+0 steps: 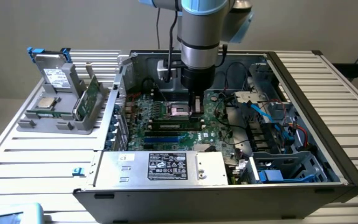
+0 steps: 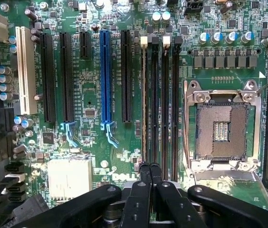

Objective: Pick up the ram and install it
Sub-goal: 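Press down the ram until it locks into place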

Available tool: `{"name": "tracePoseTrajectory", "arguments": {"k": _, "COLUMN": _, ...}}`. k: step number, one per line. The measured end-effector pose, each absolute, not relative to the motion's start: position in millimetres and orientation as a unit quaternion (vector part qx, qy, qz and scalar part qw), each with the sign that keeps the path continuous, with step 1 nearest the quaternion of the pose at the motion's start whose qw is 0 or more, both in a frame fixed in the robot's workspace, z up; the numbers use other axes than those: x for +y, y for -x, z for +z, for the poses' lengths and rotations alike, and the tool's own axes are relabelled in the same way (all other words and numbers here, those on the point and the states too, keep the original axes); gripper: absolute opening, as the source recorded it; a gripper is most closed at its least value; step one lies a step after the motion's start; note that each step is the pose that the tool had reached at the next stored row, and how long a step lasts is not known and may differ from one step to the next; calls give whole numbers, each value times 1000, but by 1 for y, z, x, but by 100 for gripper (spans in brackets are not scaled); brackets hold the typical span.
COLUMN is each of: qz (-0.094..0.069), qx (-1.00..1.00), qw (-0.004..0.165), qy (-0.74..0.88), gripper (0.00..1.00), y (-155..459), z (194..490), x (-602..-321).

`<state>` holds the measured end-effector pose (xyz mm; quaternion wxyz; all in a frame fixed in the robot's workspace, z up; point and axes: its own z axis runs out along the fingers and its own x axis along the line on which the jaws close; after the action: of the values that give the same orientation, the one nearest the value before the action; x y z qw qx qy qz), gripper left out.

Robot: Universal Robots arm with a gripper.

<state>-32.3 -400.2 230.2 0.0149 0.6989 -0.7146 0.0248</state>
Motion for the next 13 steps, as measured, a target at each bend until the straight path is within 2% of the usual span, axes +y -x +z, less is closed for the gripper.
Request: {"name": "tracePoseTrajectory", "arguments": {"k": 13, "qz": 24, "qx": -717, "qw": 14, "qy": -697, "gripper": 11, "y": 34, "z": 230, "x": -400}}
